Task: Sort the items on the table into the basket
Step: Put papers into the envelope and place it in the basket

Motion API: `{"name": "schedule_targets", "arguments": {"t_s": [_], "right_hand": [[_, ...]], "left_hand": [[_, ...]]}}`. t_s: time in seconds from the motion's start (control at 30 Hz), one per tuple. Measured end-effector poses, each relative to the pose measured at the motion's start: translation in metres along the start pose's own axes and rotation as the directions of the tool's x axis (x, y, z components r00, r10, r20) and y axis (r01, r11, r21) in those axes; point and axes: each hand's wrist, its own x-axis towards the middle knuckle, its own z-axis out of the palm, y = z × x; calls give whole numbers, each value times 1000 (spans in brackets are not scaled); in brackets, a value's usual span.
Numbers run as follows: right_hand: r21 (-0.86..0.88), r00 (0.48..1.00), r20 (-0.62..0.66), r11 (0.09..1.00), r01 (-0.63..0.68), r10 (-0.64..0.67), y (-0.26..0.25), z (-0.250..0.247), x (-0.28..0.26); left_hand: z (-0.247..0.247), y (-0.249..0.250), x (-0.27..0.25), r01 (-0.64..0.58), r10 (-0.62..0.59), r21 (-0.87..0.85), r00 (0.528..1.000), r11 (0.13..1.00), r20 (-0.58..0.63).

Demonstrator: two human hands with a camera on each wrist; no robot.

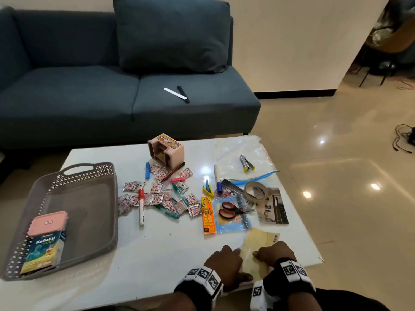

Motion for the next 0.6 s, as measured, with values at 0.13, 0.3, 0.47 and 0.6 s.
{"name": "schedule_targets", "arguments": {"t_s": [0.13,0.3,0.47,0.6], "right_hand": [[282,999,-30,959,25,-18,0,-11,-13],[601,966,-111,758,254,-236,-30,-28,-58],[864,921,22,471,178,-389,-75,-17,-106],[880,864,204,474,44,-460,-91,16,-117]], "left_hand": [[-15,-23,-8,89,-139,-439,987,894,-83],[-55,-60,-24,27,-170,-875,983,483,-63],[-96,-94,-62,-228,-250,-952,928,205,-277],[-116,-119,-81,-352,-442,-921,809,164,-388]]}}
